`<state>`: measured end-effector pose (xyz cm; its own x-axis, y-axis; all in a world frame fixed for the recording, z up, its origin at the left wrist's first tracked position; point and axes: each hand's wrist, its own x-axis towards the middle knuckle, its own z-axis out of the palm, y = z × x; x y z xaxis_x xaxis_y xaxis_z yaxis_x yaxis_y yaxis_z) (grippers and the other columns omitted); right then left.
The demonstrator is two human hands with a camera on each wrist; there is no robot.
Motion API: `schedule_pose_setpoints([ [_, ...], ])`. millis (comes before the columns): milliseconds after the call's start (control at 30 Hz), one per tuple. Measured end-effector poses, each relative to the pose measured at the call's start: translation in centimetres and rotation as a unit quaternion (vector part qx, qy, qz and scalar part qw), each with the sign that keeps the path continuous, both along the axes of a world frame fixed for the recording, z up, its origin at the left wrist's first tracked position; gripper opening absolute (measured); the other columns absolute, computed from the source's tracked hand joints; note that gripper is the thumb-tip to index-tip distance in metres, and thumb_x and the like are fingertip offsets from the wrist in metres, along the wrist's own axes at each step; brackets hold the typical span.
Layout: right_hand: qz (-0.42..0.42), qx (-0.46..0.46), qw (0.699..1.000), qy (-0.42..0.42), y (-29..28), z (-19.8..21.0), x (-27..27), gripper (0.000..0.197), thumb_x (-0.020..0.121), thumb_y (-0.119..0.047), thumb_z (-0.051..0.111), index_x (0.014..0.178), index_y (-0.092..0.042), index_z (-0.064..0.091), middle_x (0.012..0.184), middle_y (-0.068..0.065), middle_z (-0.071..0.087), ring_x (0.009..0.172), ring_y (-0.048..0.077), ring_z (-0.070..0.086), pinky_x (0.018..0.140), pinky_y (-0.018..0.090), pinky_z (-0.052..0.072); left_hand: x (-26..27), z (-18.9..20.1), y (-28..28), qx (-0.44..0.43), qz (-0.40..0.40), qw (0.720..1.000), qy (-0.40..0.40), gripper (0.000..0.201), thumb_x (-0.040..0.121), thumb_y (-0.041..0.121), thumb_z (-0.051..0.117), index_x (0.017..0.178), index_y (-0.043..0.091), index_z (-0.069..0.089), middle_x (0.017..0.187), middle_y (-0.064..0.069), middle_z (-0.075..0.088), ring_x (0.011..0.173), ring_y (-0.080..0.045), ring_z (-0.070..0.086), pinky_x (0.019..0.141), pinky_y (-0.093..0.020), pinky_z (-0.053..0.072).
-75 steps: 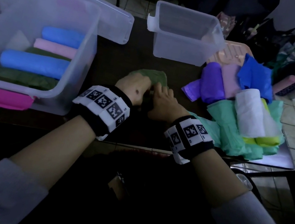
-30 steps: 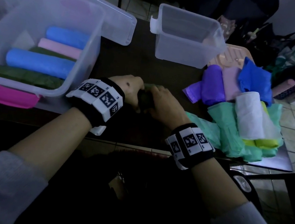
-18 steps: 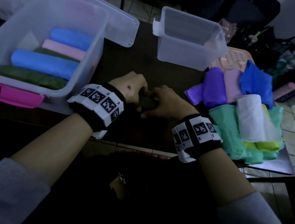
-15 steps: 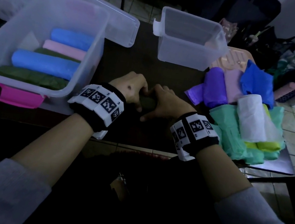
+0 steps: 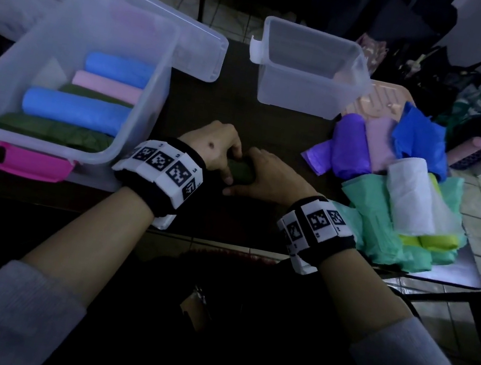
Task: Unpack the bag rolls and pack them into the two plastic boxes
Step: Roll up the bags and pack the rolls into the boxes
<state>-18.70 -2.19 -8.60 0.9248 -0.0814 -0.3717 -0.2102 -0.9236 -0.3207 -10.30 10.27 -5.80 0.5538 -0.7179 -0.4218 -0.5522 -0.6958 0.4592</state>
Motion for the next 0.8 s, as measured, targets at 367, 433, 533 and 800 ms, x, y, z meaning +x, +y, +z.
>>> schedule_pose_setpoints([
  [367, 0.036, -0.045, 0.998, -0.028, 0.3, -0.5, -1.0, 0.061, 0.085, -0.051, 0.057, 0.130, -0.013, 0.043, 0.126, 0.009, 0.047, 0.117, 0.024, 0.046, 0.096, 0.041, 0.042, -0.3, 0.2, 0.4, -0.009, -0.005, 1.000, 0.012, 0.056, 0.074, 0.019, 0.077, 0.127, 0.017, 0.057, 0.125, -0.004, 0.057, 0.113, -0.018, 0.054, 0.084, -0.024, 0.041],
  [433, 0.025, -0.031, 0.999, -0.019, 0.5, -0.4, -0.9, 0.061, 0.086, -0.051, 0.056, 0.131, -0.012, 0.042, 0.127, 0.009, 0.047, 0.117, 0.023, 0.046, 0.097, 0.039, 0.042, -0.3, 0.6, 0.5, -0.020, 0.005, 1.000, 0.020, 0.057, 0.075, 0.020, 0.077, 0.128, 0.017, 0.055, 0.127, -0.002, 0.057, 0.114, -0.017, 0.054, 0.087, -0.024, 0.041],
  [533, -0.010, 0.026, 0.999, -0.031, 0.6, 0.0, -0.6, 0.060, 0.087, -0.050, 0.057, 0.128, -0.008, 0.045, 0.124, 0.012, 0.048, 0.114, 0.025, 0.047, 0.096, 0.036, 0.040, -0.1, 2.9, 0.7, -0.085, 0.064, 0.994, 0.026, 0.052, 0.083, 0.028, 0.068, 0.131, 0.016, 0.052, 0.131, -0.002, 0.056, 0.118, -0.015, 0.053, 0.096, -0.026, 0.039],
  [800, -0.111, 0.190, 0.965, -0.142, 3.6, 4.7, 3.5, 0.044, 0.088, -0.046, 0.057, 0.113, -0.010, 0.051, 0.099, 0.002, 0.055, 0.088, 0.017, 0.054, 0.070, 0.027, 0.040, 7.5, 12.5, 7.2, -0.218, 0.260, 0.930, -0.139, 0.020, 0.095, 0.017, 0.051, 0.110, 0.011, 0.063, 0.112, -0.012, 0.060, 0.103, -0.021, 0.054, 0.089, -0.031, 0.040],
])
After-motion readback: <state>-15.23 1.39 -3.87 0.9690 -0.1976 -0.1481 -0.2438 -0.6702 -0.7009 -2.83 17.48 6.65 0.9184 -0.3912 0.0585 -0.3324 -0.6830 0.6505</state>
